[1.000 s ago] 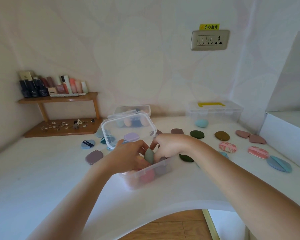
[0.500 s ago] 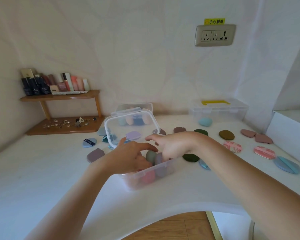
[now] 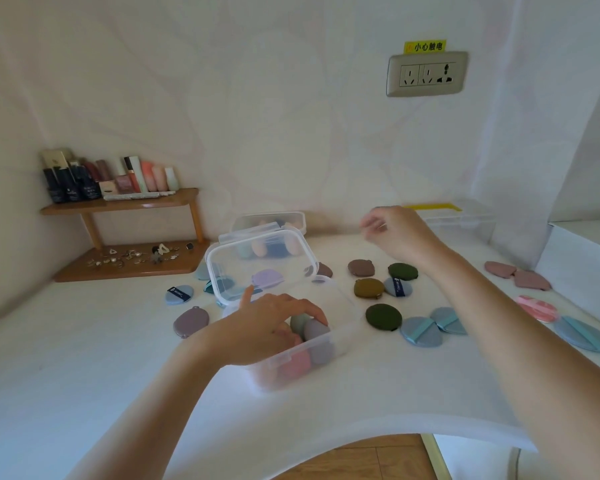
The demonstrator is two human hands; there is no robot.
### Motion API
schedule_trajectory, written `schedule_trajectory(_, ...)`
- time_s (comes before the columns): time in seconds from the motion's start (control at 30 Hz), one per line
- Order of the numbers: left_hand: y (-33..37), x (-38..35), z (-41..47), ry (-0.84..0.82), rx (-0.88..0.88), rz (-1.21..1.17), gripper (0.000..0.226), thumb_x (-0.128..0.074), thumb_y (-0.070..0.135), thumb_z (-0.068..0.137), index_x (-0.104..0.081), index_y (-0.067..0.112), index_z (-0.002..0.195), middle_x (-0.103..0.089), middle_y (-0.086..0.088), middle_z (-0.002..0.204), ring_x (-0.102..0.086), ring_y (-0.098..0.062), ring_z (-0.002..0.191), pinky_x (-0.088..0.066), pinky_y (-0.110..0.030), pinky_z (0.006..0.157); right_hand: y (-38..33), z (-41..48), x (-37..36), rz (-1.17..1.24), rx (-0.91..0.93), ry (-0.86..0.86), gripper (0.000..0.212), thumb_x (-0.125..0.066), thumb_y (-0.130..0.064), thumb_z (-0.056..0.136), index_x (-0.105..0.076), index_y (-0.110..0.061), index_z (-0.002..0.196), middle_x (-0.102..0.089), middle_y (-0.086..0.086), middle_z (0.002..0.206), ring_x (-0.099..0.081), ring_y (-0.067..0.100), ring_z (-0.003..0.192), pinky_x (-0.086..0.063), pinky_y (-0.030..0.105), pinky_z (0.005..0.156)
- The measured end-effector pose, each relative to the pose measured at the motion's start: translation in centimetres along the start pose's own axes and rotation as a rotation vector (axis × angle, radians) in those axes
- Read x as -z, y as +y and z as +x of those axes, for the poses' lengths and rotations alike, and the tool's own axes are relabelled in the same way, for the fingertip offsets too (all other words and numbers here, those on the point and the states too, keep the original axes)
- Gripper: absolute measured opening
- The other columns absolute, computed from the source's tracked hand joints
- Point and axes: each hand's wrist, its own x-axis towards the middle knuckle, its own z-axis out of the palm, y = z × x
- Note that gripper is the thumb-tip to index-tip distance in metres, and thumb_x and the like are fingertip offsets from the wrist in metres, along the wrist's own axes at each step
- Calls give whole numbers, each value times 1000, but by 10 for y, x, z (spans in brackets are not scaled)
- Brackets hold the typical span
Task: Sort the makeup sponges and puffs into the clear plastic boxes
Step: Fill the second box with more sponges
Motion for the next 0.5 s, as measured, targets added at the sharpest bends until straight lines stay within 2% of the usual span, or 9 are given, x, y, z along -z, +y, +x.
schedule_trajectory(0.03, 1, 0, 1, 4, 4, -4, 42, -49, 15, 88, -53, 50, 111, -58, 25, 103, -51, 2, 97, 16, -48, 113, 18, 10, -3, -64, -60, 31, 30, -51, -12, 93, -60, -14, 121, -62, 5, 124, -57, 20, 114, -42, 26, 89)
schedule_trajectory(0.1, 1, -1, 1, 7, 9, -21, 40, -50, 17, 89, -55, 49, 112, -58, 26, 110, -53, 3, 99, 17, -48, 113, 54, 24, -10, -185, -190, -13, 45, -49, -9, 93, -45, -11, 138, -49, 10, 140, -45, 26, 129, -37, 31, 101)
schedule_trajectory(0.23, 2, -3, 2, 27, 12, -21, 39, -51, 18, 89, -56, 48, 112, -59, 24, 116, -53, 2, 102, 12, -51, 114, 96, 40, -20, -300, -352, -92, 60, -47, 1, 90, -28, -8, 147, -42, 18, 143, -41, 34, 130, -37, 36, 103)
schedule_trajectory(0.4, 2, -4, 0, 50, 6, -30, 37, -51, 19, 88, -56, 48, 111, -60, 23, 113, -54, 4, 94, 11, -47, 115, 121, 53, -29, -414, -402, -103, 51, -43, 1, 91, -35, -6, 141, -36, 20, 136, -40, 37, 123, -40, 43, 100)
schedule_trajectory(0.5, -2, -6, 1, 62, 4, -25, 35, -52, 22, 87, -56, 49, 110, -61, 21, 111, -53, 5, 94, 6, -48, 115, 131, 52, -32, -432, -380, -77, 43, -55, -9, 91, -45, -7, 132, -36, 19, 130, -42, 36, 117, -42, 41, 94)
